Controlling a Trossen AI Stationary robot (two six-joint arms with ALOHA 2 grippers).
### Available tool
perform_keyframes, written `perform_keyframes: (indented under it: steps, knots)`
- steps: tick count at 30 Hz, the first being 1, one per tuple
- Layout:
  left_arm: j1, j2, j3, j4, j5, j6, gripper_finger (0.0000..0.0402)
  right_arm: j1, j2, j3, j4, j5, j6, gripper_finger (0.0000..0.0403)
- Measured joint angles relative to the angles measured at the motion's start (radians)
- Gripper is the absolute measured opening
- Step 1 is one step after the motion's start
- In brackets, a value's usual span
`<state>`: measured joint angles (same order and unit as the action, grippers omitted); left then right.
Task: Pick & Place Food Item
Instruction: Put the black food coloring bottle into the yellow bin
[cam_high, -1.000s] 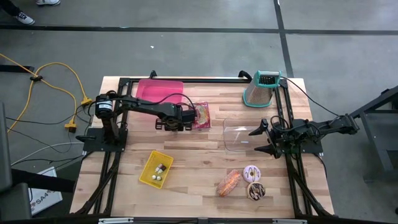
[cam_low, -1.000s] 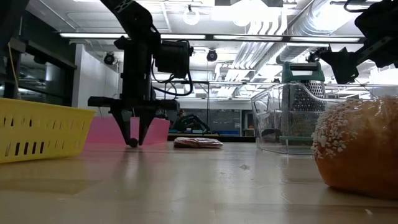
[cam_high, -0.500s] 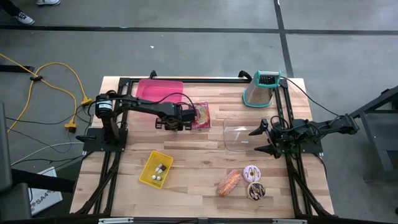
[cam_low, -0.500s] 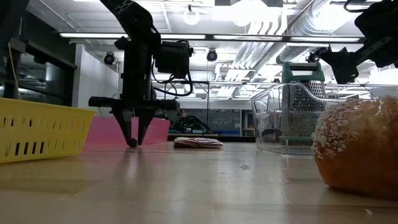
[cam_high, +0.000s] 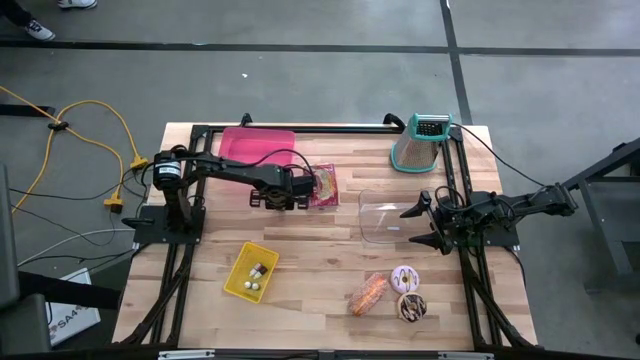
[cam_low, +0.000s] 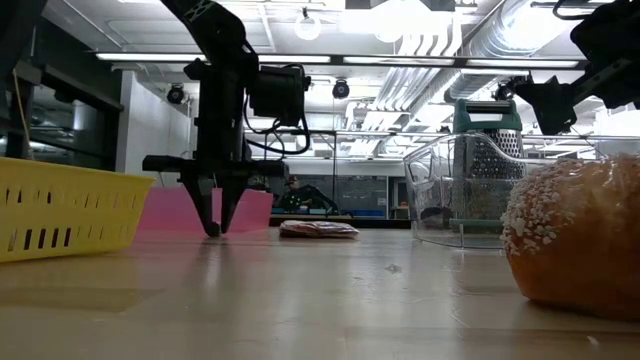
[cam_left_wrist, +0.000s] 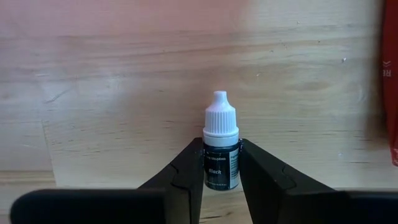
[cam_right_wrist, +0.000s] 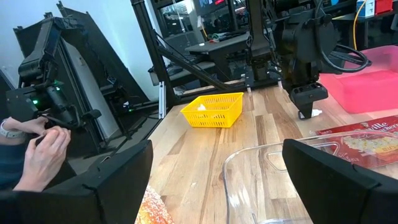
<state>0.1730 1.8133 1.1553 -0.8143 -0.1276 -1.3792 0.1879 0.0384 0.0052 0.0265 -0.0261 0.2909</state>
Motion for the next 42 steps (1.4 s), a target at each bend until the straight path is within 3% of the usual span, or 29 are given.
perform_keyframes:
  steps: [42]
  knots:
    - [-0.002, -0.051, 0.002, -0.011, 0.000, 0.015, 0.0083, 0.000, 0.000, 0.000, 0.000, 0.000, 0.000, 0.0348]
